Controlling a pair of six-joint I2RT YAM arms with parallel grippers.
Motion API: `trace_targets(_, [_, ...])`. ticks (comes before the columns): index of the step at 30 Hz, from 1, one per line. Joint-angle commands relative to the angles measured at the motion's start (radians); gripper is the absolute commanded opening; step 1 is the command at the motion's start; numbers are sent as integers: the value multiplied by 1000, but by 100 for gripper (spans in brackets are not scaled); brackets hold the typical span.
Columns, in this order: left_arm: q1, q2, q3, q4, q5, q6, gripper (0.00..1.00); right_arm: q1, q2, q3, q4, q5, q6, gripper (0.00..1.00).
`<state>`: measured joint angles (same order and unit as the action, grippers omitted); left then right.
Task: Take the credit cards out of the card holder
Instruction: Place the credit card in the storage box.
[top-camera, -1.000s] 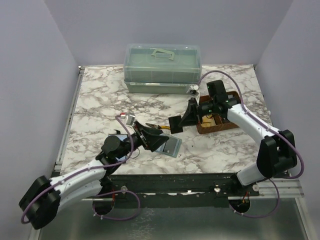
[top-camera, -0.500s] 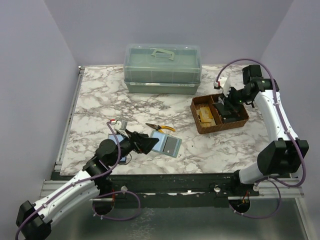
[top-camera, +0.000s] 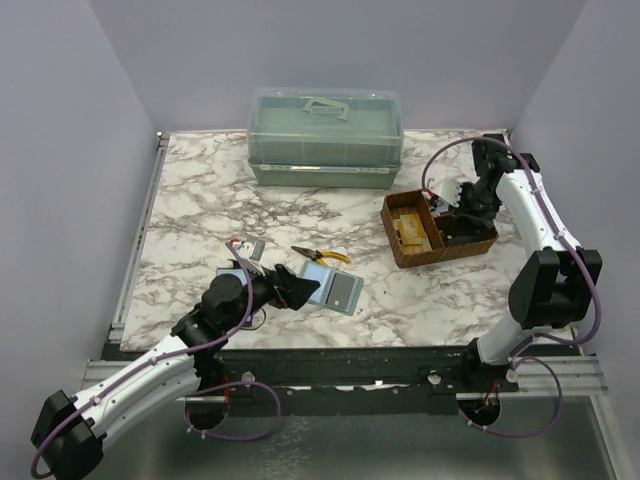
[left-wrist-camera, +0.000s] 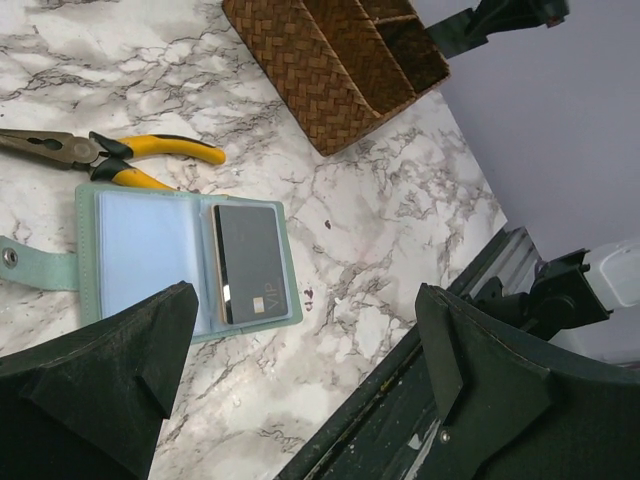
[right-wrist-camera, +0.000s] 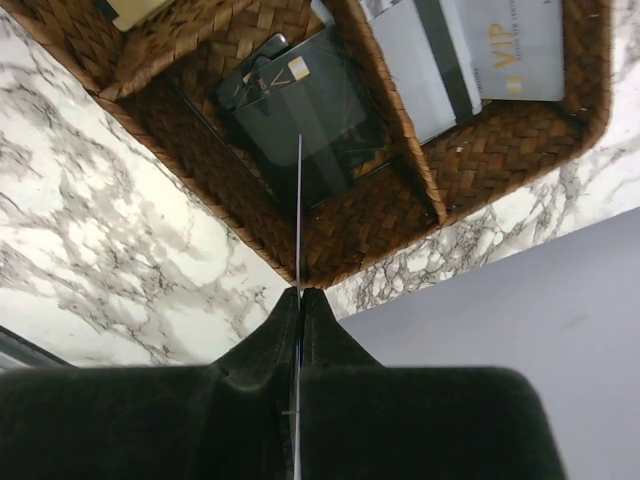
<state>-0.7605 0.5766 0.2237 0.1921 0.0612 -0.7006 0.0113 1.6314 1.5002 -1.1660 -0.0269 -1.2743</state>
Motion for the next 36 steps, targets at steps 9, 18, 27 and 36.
trace_targets(9, [4, -59, -30, 24, -22, -36, 99, -5, 108, -101, 110, 105, -139, 3])
trace_targets(18, [4, -40, -29, 39, -18, -41, 99, -5, 176, -126, 326, 130, -87, 27])
trace_targets(27, [3, -19, -42, 74, -9, -81, 99, -5, 102, -14, 412, 76, 191, 37])
trace_targets(36, [3, 96, -28, 141, 32, -172, 99, -5, -172, -158, 320, -752, 570, 44])
